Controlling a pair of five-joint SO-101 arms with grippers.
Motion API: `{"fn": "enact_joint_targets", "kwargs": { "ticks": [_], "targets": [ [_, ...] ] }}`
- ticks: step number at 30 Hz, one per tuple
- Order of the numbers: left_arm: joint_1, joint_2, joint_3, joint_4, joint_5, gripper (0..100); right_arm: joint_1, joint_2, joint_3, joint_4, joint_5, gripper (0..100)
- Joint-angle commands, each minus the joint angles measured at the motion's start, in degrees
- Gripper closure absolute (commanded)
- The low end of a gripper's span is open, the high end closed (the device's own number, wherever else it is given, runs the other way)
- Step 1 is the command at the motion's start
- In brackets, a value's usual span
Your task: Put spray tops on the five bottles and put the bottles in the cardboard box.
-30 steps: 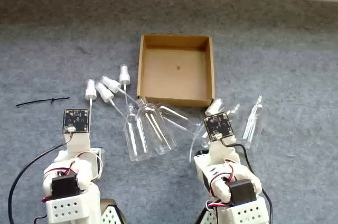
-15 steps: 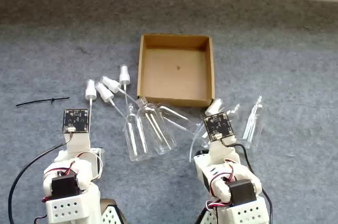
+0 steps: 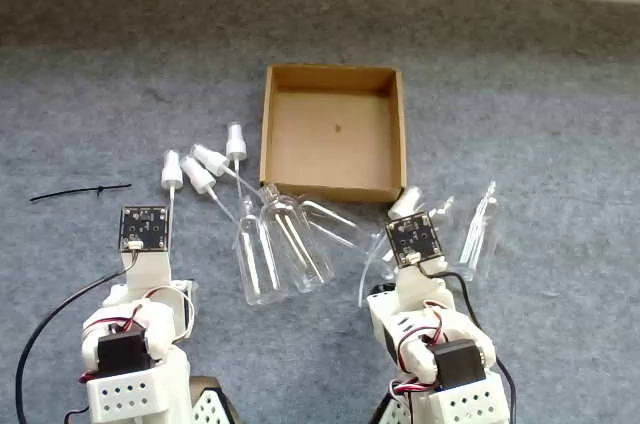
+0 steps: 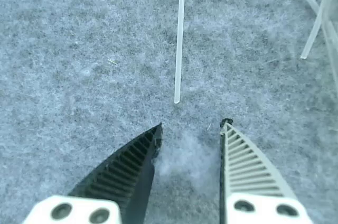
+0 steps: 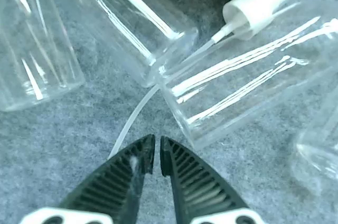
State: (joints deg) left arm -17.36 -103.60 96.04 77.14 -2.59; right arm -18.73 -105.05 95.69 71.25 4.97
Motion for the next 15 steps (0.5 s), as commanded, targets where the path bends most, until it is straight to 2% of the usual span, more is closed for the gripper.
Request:
{"fn": "enact_joint_targets", "kwargs": {
  "ticks": [1, 15],
  "targets": [
    [-0.1, -0.7, 1.1, 0.3, 0.4, 83, 0.7, -0.1, 7.9, 0.2, 0.5, 99.4],
    [-0.5, -0.7, 1.1, 0.3, 0.2, 83, 0.3, -0.1, 7.7, 0.2, 0.5, 99.3]
  ]
}}
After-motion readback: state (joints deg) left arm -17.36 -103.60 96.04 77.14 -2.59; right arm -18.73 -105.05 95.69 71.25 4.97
